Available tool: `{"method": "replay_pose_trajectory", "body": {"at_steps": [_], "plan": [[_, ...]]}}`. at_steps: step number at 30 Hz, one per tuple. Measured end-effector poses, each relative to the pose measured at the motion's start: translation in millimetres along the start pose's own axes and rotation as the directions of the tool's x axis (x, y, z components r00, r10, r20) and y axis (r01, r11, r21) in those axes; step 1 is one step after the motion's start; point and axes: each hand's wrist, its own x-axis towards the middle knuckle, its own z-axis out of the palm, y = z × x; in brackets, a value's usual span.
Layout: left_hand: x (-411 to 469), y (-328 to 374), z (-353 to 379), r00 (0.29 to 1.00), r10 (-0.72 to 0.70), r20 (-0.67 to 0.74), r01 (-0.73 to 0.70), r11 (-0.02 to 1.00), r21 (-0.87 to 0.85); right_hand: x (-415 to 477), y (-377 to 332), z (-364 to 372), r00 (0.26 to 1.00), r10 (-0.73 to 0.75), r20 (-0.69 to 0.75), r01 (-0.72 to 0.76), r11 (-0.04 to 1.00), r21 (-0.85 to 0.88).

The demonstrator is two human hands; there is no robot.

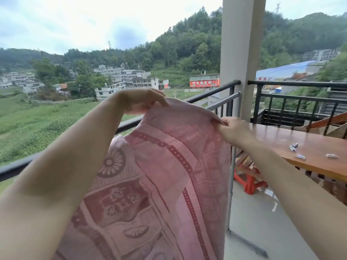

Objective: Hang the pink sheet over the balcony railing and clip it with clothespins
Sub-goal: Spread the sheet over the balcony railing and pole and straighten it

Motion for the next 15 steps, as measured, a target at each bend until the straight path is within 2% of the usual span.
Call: {"method": "replay_pose_trajectory", "body": {"at_steps": [1,2,3,5,6,8,9,10,11,12,13,14,15], "plan": [[11,2,-1,0.997,-0.007,-0.076,0.012,0.998,0.055,11,8,-4,1.000,-0.013,-0.008,0.013,1.000,0.008],[24,3,0,0.976,-0.007,-0.220,0.040,0.988,0.148,23,17,-7,0.999,-0.038,-0.016,0.038,0.999,0.003],[40,6,4,0.921,0.026,-0.390,0.075,0.967,0.242,35,25,-9,0.996,-0.075,-0.042,0.075,0.997,-0.003],[79,18,22,0.740,0.170,-0.651,0.067,0.944,0.323,59,39,-13,0.977,-0.166,-0.134,0.166,0.986,-0.006],[98,28,35,0.624,0.247,-0.742,0.018,0.944,0.329,70,44,-14,0.965,-0.197,-0.174,0.200,0.980,0.003],[130,49,61,0.378,0.409,-0.831,-0.066,0.907,0.416,88,56,-19,0.948,-0.222,-0.230,0.240,0.970,0.050],[146,54,69,0.347,0.458,-0.819,-0.081,0.884,0.460,98,65,-21,0.950,-0.209,-0.232,0.231,0.970,0.074],[160,55,74,0.427,0.460,-0.778,-0.090,0.878,0.470,108,78,-21,0.959,-0.182,-0.215,0.202,0.977,0.074],[170,53,79,0.605,0.392,-0.693,-0.047,0.886,0.461,119,92,-19,0.973,-0.148,-0.175,0.157,0.987,0.038],[178,48,84,0.796,0.240,-0.555,0.065,0.879,0.473,129,108,-16,0.988,-0.112,-0.104,0.110,0.994,-0.025],[184,41,88,0.903,0.076,-0.422,0.175,0.833,0.525,138,121,-13,0.997,-0.070,-0.011,0.069,0.993,-0.091],[188,31,89,0.928,-0.011,-0.371,0.241,0.779,0.579,145,132,-10,0.996,-0.028,0.080,0.039,0.990,-0.138],[191,23,88,0.914,-0.013,-0.406,0.275,0.756,0.595,151,140,-7,0.990,-0.014,0.143,0.036,0.988,-0.150]]}}
